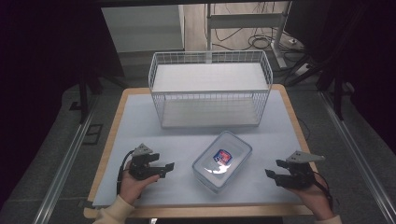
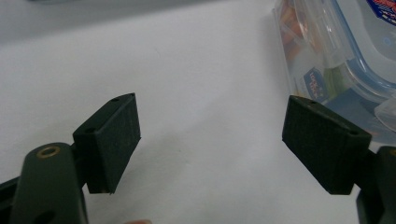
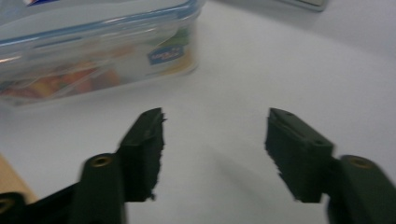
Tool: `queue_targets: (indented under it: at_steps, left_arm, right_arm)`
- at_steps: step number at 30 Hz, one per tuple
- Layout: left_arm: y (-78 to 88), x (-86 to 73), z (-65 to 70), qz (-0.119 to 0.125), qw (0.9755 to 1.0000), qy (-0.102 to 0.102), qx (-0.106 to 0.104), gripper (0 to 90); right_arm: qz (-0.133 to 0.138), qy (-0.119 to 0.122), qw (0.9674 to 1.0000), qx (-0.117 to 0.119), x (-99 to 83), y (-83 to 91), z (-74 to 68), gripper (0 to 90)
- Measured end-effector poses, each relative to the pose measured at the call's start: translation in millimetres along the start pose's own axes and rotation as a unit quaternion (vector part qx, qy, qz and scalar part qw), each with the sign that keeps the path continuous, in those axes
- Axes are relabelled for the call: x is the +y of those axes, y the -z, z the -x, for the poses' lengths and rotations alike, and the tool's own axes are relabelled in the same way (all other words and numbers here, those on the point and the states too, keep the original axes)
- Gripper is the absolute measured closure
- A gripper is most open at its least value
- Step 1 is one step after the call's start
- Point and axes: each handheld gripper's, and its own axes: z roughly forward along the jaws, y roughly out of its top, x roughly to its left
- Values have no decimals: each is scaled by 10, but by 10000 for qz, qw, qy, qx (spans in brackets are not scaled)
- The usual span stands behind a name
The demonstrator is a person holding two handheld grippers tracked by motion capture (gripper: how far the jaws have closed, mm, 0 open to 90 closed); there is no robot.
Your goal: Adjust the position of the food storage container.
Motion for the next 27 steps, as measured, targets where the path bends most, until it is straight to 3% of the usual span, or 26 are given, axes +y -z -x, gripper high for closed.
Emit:
queue_targets:
  at_steps: [2,3,4,6,7,10,12,13,16,19,21,22,23,25,26,27]
  left_arm:
    - [0,-2,1,-5,10000,1,-1,190]
    - [1,-5,5,-19,10000,-24,6,190]
    - [1,-5,5,-19,10000,-24,6,190]
    - [-4,-6,17,-37,10000,-35,-9,190]
    - [-4,-6,17,-37,10000,-35,-9,190]
    - [-13,-5,23,-69,10000,-34,-1,190]
    - [-9,-5,26,-58,10000,-21,3,190]
    - [-9,-5,26,-58,10000,-21,3,190]
    - [-3,-5,20,-55,10000,20,6,190]
    - [-7,-8,14,-70,10000,44,7,191]
    - [-9,-12,10,-68,10000,70,0,191]
    - [-9,-12,10,-68,10000,70,0,191]
    - [-5,-12,7,-60,10000,69,-6,191]
    - [-5,-11,4,-59,10000,74,-8,191]
    - [-12,-11,-4,-65,9999,88,-19,191]
    - [-12,-11,-4,-65,9999,88,-19,191]
  right_arm:
    - [-40,61,10000,53,4,5,-10,501]
    - [-108,214,9996,166,23,6,-38,614]
    - [-108,214,9996,166,23,6,-38,614]
    - [-179,517,9978,371,73,4,-104,738]
    - [-179,517,9978,371,73,4,-104,738]
    - [-221,847,9934,736,141,-12,-229,839]
    - [-251,1024,9909,836,179,-26,-301,893]
    - [-251,1024,9909,836,179,-26,-301,893]
    - [-298,1243,9860,1072,255,-82,-443,897]
    - [-336,1389,9834,1118,274,-134,-527,897]
    - [-404,1571,9786,1270,302,-198,-649,897]
    - [-404,1571,9786,1270,302,-198,-649,897]
    - [-456,1694,9750,1366,320,-232,-728,898]
    - [-495,1739,9730,1432,329,-249,-764,898]
    - [-537,1836,9696,1524,344,-285,-827,898]
    - [-537,1836,9696,1524,344,-285,-827,898]
